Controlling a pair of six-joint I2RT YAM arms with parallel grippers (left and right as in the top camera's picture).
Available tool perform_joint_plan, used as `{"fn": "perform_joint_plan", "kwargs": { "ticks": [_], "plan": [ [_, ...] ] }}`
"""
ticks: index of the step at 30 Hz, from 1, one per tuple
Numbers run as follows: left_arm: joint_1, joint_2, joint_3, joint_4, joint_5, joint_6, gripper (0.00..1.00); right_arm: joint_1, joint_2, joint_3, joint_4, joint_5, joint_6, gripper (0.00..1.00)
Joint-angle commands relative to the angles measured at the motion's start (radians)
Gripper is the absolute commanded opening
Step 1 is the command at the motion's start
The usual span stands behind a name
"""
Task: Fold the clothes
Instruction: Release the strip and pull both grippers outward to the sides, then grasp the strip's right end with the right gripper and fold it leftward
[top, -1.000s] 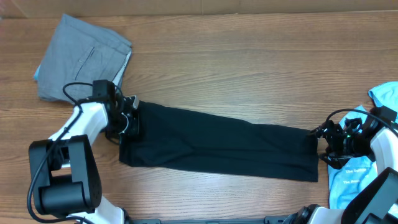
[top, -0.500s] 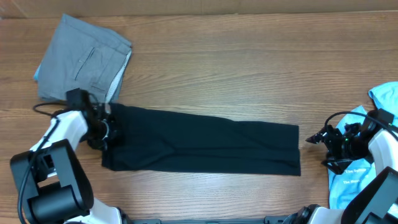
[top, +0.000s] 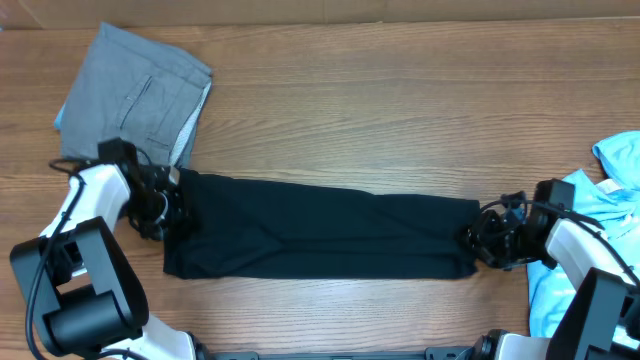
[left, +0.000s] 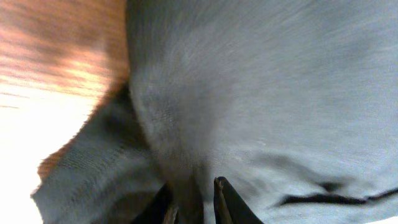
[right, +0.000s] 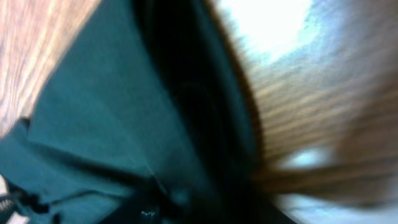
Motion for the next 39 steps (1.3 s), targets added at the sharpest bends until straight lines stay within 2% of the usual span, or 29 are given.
{"fn": "perform_joint_plan", "kwargs": {
  "ticks": [1,2,6,11,17,21,25,33,39],
  "plan": [
    [0.003,-0.095,0.104,-0.046,0.005,0.036,0.21,0.006,0.001,-0.013,0.006,-0.014,-0.008,0.13],
    [0.003,-0.122,0.128,-0.068,0.005,0.036,0.21,0.002,-0.001,-0.003,0.000,-0.014,-0.008,0.04],
    [0.003,-0.221,0.206,-0.135,0.004,0.036,0.24,-0.021,-0.028,0.089,-0.079,0.020,-0.007,0.04],
    [0.003,-0.341,0.250,-0.187,0.005,0.035,0.28,-0.073,-0.089,0.311,-0.265,0.220,0.058,0.04],
    [0.003,-0.406,0.250,-0.208,0.005,0.035,0.29,-0.038,-0.102,0.465,-0.388,0.208,0.057,0.04],
    [0.002,-0.410,0.250,-0.214,0.015,0.031,0.28,0.073,-0.101,0.466,-0.401,0.142,0.058,0.04],
    [0.002,-0.410,0.250,-0.215,0.030,0.031,0.28,0.256,-0.101,0.466,-0.371,0.083,0.090,0.04],
    [0.002,-0.410,0.250,-0.230,0.029,0.031,0.29,0.608,-0.054,0.466,-0.231,0.212,0.267,0.04],
    [0.002,-0.410,0.250,-0.233,0.029,0.032,0.30,0.772,0.037,0.466,-0.191,0.208,0.268,0.04]
  ]
}}
